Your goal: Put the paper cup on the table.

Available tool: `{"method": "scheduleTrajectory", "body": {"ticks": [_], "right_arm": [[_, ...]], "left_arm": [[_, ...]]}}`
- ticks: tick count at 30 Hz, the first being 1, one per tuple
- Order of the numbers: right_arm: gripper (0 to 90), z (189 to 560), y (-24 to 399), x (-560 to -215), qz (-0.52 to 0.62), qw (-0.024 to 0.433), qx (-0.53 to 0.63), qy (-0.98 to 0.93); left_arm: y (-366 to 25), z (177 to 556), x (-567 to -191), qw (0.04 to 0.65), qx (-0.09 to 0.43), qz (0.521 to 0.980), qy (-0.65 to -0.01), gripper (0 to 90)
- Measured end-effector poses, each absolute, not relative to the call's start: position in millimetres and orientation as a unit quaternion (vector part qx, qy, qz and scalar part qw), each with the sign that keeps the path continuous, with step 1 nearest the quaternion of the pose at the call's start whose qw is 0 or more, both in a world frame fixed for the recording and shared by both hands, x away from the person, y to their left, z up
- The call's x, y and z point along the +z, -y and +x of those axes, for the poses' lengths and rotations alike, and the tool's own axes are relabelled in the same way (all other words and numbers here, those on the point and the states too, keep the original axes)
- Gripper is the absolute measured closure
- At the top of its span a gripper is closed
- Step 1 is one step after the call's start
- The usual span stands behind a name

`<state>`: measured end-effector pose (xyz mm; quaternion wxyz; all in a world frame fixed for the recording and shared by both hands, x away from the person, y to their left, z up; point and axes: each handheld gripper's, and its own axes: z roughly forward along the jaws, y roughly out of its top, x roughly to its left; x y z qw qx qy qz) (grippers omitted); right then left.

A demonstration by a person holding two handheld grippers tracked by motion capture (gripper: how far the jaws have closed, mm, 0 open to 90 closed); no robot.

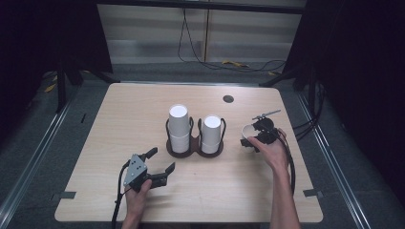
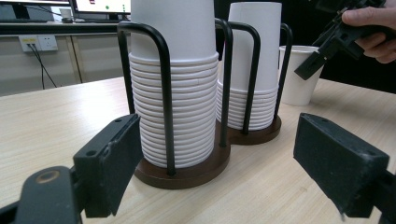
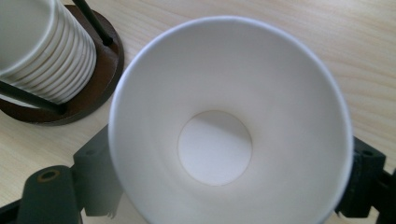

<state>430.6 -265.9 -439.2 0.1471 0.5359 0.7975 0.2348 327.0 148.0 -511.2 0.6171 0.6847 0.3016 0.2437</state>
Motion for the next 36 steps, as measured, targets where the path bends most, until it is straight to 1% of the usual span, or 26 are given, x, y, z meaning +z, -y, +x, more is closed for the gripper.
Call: {"method": "scheduleTrajectory", "body": {"ticks": [14,31,36], "right_arm": [[15.9,415,273,-452,0.549,0.160,0.270,-0.775],[15.2,382,282,-458,0.572,0.177,0.324,-0.733],[15.1,371,281,-457,0.581,0.193,0.335,-0.716]], "left_arm": [[-148,327,-511,0.617,0.245,0.684,-0.304,15.3],[-148,326,-511,0.614,0.252,0.680,-0.311,15.5],[-148,326,-511,0.614,0.253,0.679,-0.312,15.3]]}}
